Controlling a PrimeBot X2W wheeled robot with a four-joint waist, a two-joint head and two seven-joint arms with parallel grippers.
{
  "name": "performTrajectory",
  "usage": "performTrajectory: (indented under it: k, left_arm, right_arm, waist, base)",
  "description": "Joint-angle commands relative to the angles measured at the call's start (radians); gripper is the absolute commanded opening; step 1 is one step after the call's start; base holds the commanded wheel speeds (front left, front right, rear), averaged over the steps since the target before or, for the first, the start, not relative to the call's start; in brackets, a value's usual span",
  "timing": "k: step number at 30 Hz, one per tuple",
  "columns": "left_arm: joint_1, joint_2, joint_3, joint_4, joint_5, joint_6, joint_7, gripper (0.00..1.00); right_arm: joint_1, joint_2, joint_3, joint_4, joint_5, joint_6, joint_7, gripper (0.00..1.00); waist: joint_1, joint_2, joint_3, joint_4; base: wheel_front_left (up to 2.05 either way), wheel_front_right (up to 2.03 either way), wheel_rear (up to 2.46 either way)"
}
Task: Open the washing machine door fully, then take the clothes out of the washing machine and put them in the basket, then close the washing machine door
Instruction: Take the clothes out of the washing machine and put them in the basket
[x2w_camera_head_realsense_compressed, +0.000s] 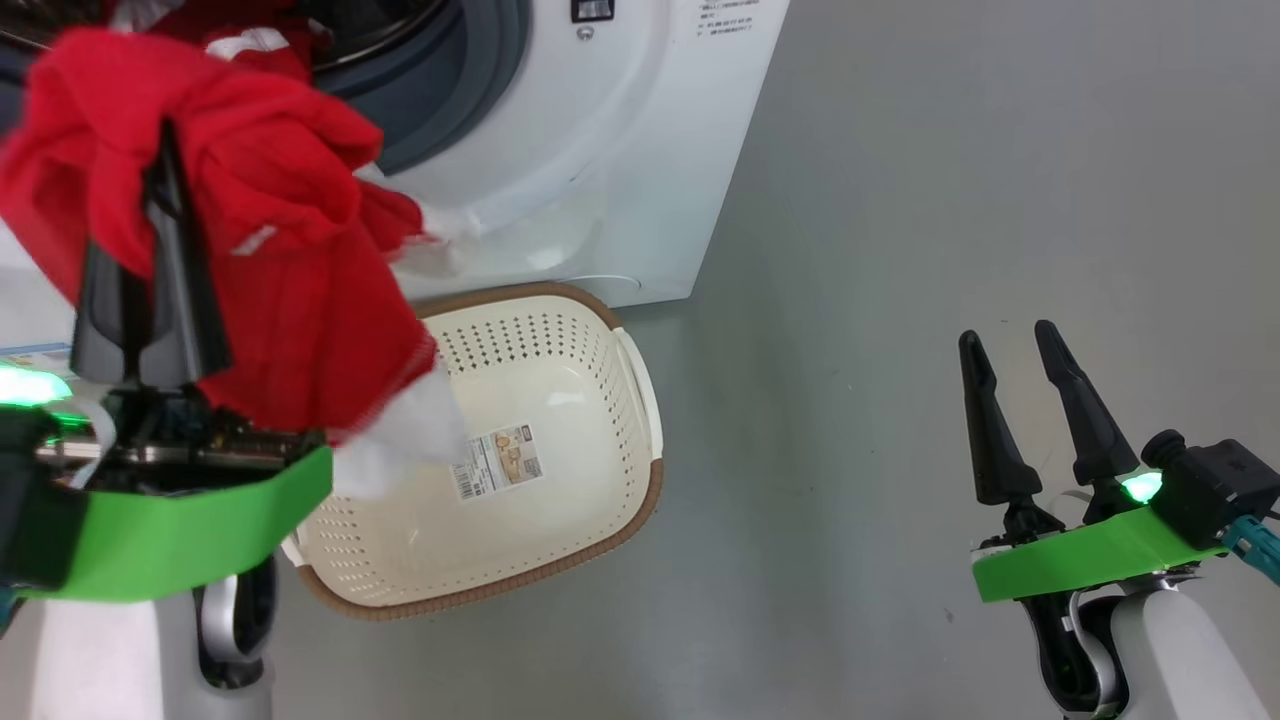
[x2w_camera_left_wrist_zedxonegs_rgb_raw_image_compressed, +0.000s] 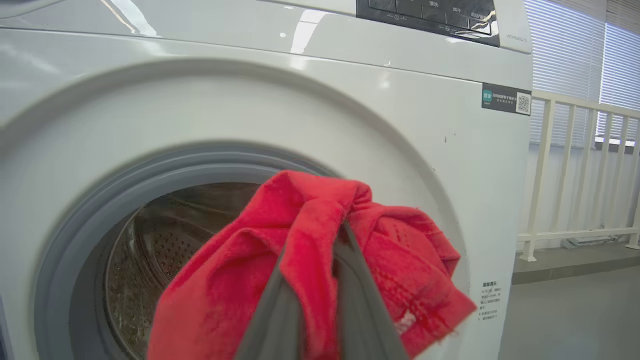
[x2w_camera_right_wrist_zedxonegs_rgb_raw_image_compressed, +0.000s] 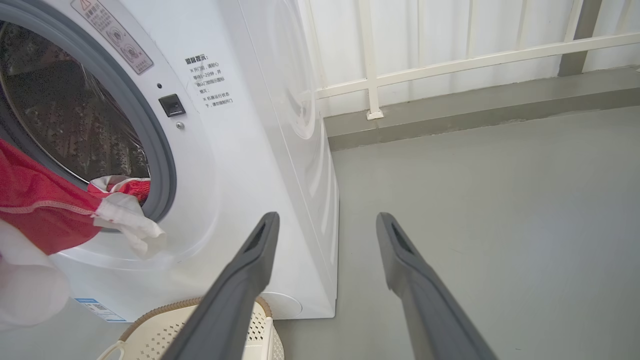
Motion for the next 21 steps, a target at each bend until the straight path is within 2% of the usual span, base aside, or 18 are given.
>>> performTrajectory:
  k: [1, 13, 21]
  left_arm:
    - [0.017, 0.019, 0.024, -0.017, 0.006, 0.007, -0.004, 0.00]
    - [0.045, 0.019, 0.016, 0.129, -0.015, 0.007, -0.004, 0.00]
    - [0.046, 0.019, 0.015, 0.264, -0.032, -0.010, -0.004, 0.00]
  right_arm:
    - [0.008, -0.003, 0.025, -0.025, -0.013, 0.000, -0.006, 1.00]
    - [-0.005, -0.003, 0.030, -0.031, -0.005, 0.000, -0.006, 1.00]
    - [-0.018, -0.003, 0.036, -0.034, 0.000, 0.000, -0.006, 1.00]
  waist:
    - [0.0001, -0.0001, 0.002, -0.002]
    - [0.0001, -0.0001, 0.036, -0.015]
    - [0.0001, -0.0001, 0.074, -0.018]
  base:
    - [0.00, 0.00, 0.00]
    - [0.00, 0.00, 0.00]
    - [0.00, 0.00, 0.00]
